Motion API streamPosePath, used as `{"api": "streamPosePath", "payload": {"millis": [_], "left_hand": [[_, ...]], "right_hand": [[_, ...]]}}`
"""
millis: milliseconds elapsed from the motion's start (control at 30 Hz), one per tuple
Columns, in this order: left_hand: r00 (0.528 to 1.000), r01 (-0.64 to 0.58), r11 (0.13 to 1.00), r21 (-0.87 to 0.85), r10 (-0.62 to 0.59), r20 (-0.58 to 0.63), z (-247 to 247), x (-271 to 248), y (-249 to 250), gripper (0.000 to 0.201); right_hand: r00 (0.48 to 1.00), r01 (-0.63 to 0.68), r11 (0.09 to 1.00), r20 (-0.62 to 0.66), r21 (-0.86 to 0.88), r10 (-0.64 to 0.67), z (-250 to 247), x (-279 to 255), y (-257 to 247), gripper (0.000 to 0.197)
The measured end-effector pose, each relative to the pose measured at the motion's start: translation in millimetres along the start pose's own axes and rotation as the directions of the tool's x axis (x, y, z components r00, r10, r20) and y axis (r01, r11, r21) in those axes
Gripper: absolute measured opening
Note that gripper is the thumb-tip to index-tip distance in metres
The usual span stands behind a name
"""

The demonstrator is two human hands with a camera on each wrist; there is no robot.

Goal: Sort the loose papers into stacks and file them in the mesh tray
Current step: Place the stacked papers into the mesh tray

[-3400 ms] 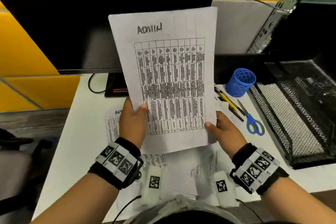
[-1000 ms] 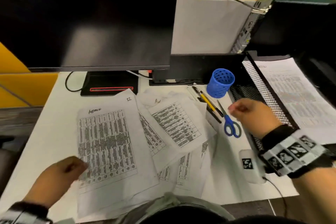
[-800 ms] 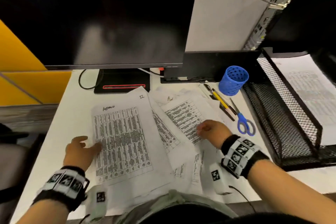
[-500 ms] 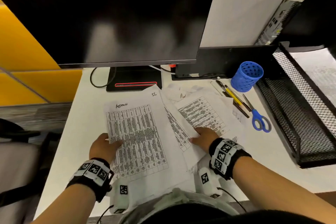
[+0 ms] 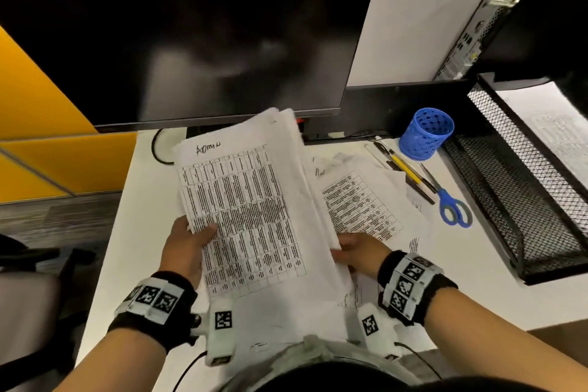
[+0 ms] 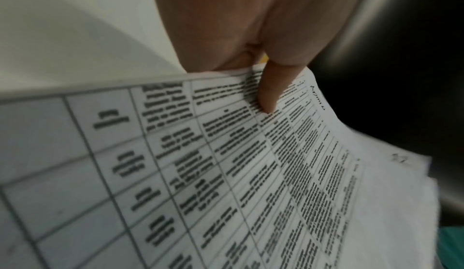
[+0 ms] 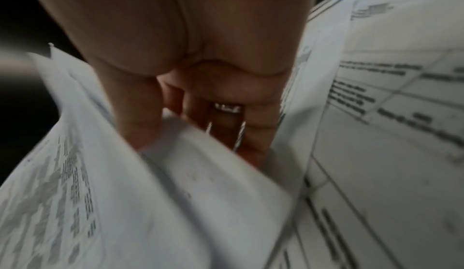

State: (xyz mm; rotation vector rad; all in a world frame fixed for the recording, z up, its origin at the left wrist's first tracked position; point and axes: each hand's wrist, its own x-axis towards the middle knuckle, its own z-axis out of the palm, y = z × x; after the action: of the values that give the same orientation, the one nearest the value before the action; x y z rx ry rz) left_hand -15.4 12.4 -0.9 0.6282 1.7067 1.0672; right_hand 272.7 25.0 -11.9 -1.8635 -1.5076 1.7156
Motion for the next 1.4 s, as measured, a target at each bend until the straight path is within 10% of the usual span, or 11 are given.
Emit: {"api": "streamPosePath", "payload": {"millis": [100, 233, 333, 500, 700, 1033, 1167, 1267, 1400], "left_hand": [[0.997, -0.082, 0.984, 0.159, 0.081, 0.015, 1.4, 2.6, -0.8, 0.04], [0.99, -0.126, 0.933, 0.336, 0.095, 0.108, -1.4, -1.4, -4.6, 0.031], [0.985, -0.119, 0.941, 0.315, 0.073, 0.153, -0.3, -9.4, -5.3, 0.028], [0.98, -0.111, 0.968, 0.225, 0.069, 0.188, 5.0, -18.4, -1.1, 0.027], [0.978, -0.177, 0.972, 0.156, 0.156, 0.139, 8.6, -19.7, 18.3, 0.025], [0.908, -0.33, 0.938, 0.105, 0.286, 0.305, 43.0, -29.0, 62.0, 0.026], [0.916, -0.363, 0.928, 0.081, 0.34, 0.212, 51.8, -30.6, 63.4, 0.026], [0.925, -0.365, 0.931, 0.021, 0.36, 0.121, 51.0, -32.0, 64.4, 0.035], [0.887, -0.444, 0.895, -0.036, 0.445, 0.125, 56.8, -41.4, 71.2, 0.042]], "right_hand": [[0.963, -0.032, 0.997, -0.269, -0.066, 0.013, -27.0, 6.6, 4.2, 0.032], [0.757, -0.296, 0.942, -0.64, -0.157, 0.132, -87.5, 16.4, 28.4, 0.057], [0.747, -0.417, 0.885, -0.632, -0.204, 0.206, -105.5, 16.4, 41.9, 0.072], [0.745, -0.371, 0.904, -0.649, -0.211, 0.154, -114.3, 20.8, 47.6, 0.036], [0.713, 0.029, 0.999, -0.7, -0.025, -0.039, -124.6, 0.2, 20.9, 0.009], [0.742, 0.494, 0.869, -0.52, 0.0, -0.422, -107.0, -44.6, -69.7, 0.026], [0.749, 0.587, 0.749, -0.558, 0.308, -0.357, -92.4, -52.0, -82.0, 0.006], [0.8, 0.573, 0.652, -0.51, 0.496, -0.315, -84.4, -50.9, -76.4, 0.048], [0.819, 0.527, 0.783, -0.444, 0.331, -0.363, -56.8, -46.1, -68.7, 0.031]]}}
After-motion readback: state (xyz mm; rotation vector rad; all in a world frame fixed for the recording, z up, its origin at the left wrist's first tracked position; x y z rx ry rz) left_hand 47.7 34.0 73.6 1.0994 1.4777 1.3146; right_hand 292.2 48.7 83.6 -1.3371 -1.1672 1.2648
